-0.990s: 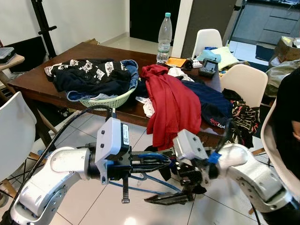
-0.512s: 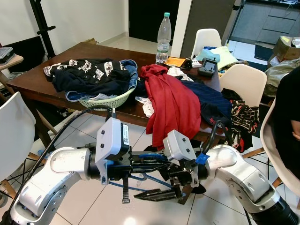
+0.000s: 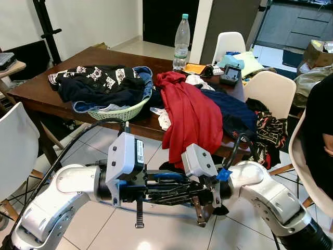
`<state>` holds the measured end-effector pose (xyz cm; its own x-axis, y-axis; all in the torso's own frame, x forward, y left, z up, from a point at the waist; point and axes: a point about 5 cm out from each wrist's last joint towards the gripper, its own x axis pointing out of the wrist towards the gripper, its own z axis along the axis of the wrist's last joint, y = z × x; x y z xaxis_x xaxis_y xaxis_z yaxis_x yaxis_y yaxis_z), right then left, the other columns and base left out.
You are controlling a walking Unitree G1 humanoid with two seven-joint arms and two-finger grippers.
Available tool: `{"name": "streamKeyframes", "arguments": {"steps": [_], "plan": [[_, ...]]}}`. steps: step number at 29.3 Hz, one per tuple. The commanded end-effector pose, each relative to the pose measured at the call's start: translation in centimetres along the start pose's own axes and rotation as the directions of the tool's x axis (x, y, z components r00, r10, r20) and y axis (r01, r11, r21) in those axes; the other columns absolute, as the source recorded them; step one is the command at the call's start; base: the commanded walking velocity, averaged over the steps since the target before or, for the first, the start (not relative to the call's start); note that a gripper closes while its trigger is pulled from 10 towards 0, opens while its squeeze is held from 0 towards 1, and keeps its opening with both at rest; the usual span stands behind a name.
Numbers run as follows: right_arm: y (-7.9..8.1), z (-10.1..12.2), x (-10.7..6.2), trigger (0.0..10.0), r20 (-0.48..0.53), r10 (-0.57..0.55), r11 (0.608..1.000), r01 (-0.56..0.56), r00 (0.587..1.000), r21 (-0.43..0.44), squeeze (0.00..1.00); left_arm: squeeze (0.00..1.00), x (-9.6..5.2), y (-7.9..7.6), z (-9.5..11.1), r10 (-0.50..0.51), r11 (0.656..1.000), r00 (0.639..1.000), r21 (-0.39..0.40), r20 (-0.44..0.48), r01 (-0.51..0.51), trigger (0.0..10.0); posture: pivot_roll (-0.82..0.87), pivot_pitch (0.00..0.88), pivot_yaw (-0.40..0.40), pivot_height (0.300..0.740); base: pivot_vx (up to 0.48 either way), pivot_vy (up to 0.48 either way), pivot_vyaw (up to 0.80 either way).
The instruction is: Hang hanger
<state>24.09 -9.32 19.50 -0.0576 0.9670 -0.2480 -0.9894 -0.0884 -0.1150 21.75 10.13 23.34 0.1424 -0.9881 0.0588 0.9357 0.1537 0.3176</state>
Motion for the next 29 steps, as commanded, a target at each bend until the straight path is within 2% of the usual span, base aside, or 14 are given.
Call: {"name": "streamKeyframes", "arguments": {"steps": [1, 8, 9, 24, 26, 28, 29], "plan": [[0.1, 0.0, 0.0, 0.0, -0.002, 0.015, 1.000, -0.015, 1.000, 0.002, 0.00, 0.00, -0.2, -0.1, 0.0, -0.002, 1.000, 1.000, 0.004, -0.011, 0.002, 10.0, 0.14, 0.030, -0.051, 0.740, 0.000, 0.000, 0.00], [-0.2, -0.1, 0.1, 0.0, -0.007, 0.002, 1.000, -0.002, 1.000, -0.003, 0.00, 0.00, -0.2, -0.1, -0.1, 0.001, 1.000, 1.000, -0.007, -0.008, -0.001, 10.0, 0.14, 0.028, -0.052, 0.740, 0.000, 0.000, 0.00], [-0.3, -0.2, 0.1, 0.0, -0.008, -0.004, 1.000, 0.004, 1.000, -0.005, 0.00, 1.00, -0.2, -0.1, -0.1, -0.002, 1.000, 1.000, -0.029, -0.001, 0.002, 10.0, 0.14, 0.028, -0.052, 0.740, 0.000, 0.000, 0.00], [-0.3, -0.7, 0.1, 0.0, -0.026, -0.013, 1.000, 0.013, 1.000, 0.004, 0.00, 1.00, -0.8, 0.2, -0.6, 0.007, 0.998, 1.000, -0.063, -0.014, -0.008, 10.0, 0.13, 0.028, -0.047, 0.740, 0.000, 0.000, 0.00], [-0.3, -0.8, -0.1, 0.0, -0.033, -0.021, 1.000, 0.022, 0.999, 0.008, 0.00, 1.00, -1.7, 0.7, -1.3, 0.037, 0.997, 0.997, -0.066, -0.063, -0.041, 10.0, 0.14, 0.030, -0.046, 0.740, 0.000, 0.000, 0.00], [-0.3, -0.8, -0.1, 0.0, -0.033, -0.021, 1.000, 0.022, 0.999, 0.008, 0.00, 1.00, -1.7, 0.7, -1.3, 0.037, 0.997, 0.997, -0.066, -0.063, -0.041, 10.0, 0.14, 0.030, -0.046, 0.740, 0.000, 0.000, 0.00], [-0.5, -0.8, -0.3, 0.0, -0.030, -0.037, 0.999, 0.037, 0.999, 0.008, 0.00, 1.00, -2.6, 1.1, -2.0, 0.064, 0.995, 0.992, -0.067, -0.106, -0.071, 10.0, 0.14, 0.031, -0.045, 0.740, 0.000, 0.000, 0.00]]}}
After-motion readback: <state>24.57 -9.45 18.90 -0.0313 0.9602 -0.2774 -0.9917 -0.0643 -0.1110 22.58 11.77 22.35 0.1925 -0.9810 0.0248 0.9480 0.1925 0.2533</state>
